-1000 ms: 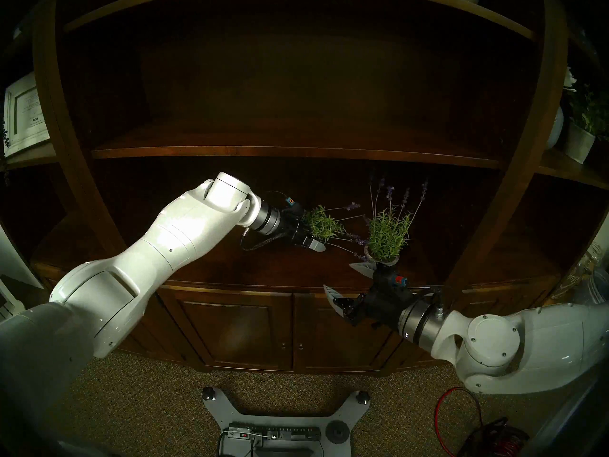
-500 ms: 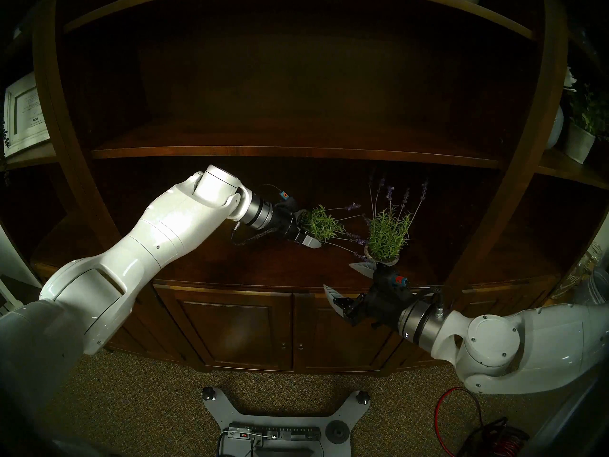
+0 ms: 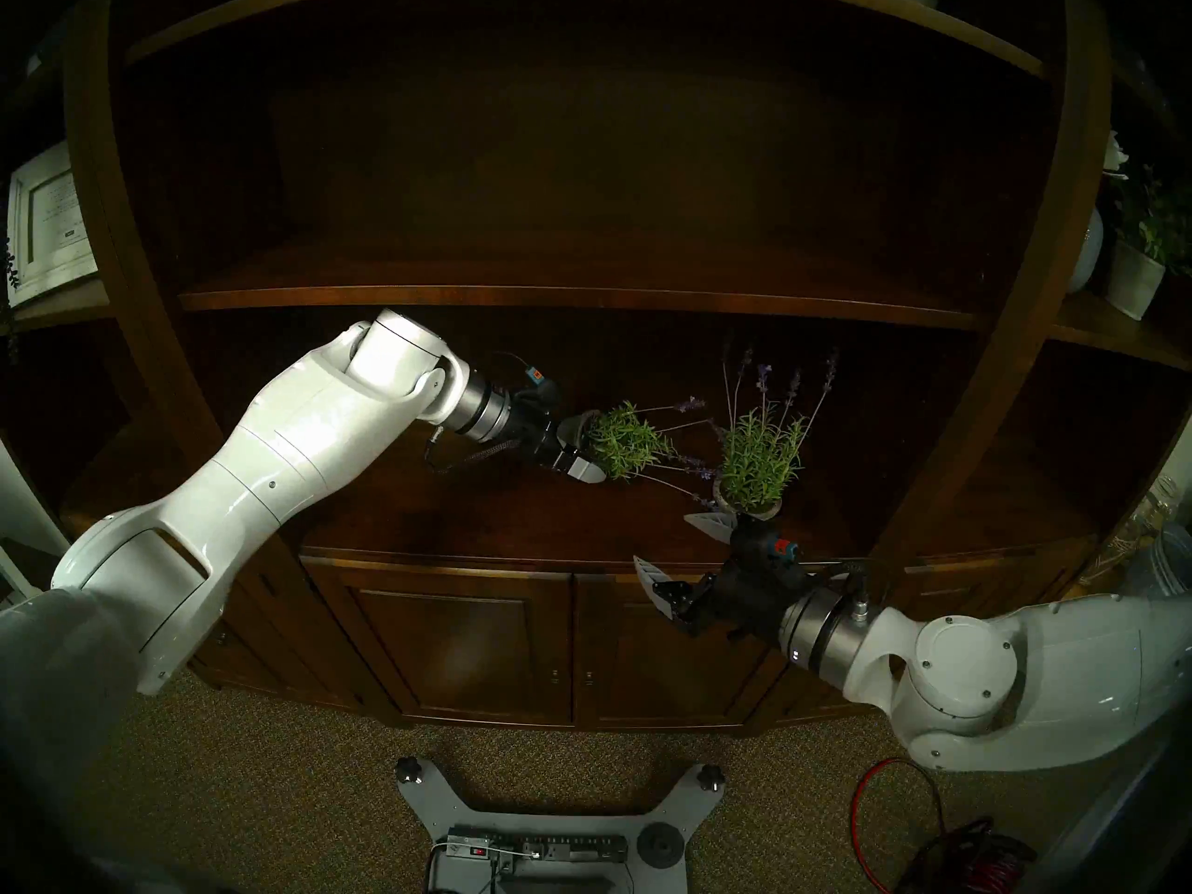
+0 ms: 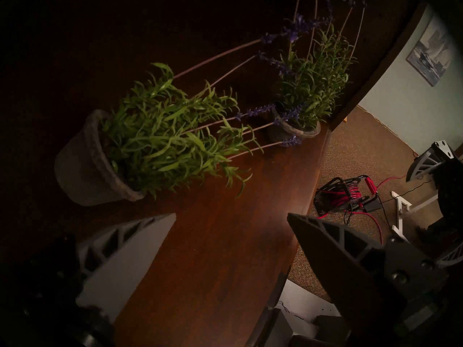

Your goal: Place the fake decorative plant upright

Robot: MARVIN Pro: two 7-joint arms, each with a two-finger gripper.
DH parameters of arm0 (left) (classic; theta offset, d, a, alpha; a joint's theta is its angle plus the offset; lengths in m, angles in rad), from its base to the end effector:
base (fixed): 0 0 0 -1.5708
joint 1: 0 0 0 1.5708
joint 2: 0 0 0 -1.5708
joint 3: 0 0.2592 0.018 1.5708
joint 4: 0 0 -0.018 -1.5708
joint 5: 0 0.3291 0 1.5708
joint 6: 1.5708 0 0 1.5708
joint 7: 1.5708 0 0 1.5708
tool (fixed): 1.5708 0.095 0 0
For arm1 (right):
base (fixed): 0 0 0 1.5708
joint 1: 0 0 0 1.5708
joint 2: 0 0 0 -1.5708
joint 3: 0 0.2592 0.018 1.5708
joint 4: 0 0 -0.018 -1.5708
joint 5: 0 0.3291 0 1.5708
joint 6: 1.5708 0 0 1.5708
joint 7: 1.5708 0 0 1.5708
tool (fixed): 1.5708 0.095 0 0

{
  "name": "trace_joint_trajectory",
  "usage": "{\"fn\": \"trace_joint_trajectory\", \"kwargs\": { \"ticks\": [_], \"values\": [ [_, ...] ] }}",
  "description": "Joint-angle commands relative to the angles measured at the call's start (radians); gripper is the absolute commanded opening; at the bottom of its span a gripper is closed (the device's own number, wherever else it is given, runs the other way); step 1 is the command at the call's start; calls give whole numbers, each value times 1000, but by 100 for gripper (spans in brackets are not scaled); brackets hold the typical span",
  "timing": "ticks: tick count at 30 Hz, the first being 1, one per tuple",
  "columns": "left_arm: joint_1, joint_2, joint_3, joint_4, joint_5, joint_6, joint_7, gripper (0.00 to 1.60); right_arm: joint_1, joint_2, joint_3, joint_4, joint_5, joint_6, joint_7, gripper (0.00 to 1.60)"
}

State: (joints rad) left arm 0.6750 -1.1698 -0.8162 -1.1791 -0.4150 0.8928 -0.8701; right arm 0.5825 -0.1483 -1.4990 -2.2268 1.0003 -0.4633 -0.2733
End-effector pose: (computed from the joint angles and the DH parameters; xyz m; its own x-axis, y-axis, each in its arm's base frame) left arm 0.5203 -0.1076 -0.1694 0.5080 -0.5136 0.6915 -0.8286 -0.5108 0.2293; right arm 0.2560 -0.0113 -0.2504 0.1825 0.2131 0.9598 0.6404 -0.7665 0.0485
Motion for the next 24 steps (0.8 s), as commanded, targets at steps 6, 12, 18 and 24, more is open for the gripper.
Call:
{"fn": "trace_joint_trajectory", "kwargs": {
  "ticks": [6,12,18,24],
  "values": [
    [-105,-22,-48,99,28,-12,57,160,7,-2,23,-4,1,-15,-2,160],
    [-140,-54,-67,157,32,-16,72,160,8,-2,21,-4,0,-13,-2,160],
    [-157,-103,-76,214,35,-18,110,160,8,-2,22,-4,0,-14,-2,160],
    [-161,-143,-79,260,31,-27,139,160,6,-3,23,-4,1,-15,-3,160]
  ]
}}
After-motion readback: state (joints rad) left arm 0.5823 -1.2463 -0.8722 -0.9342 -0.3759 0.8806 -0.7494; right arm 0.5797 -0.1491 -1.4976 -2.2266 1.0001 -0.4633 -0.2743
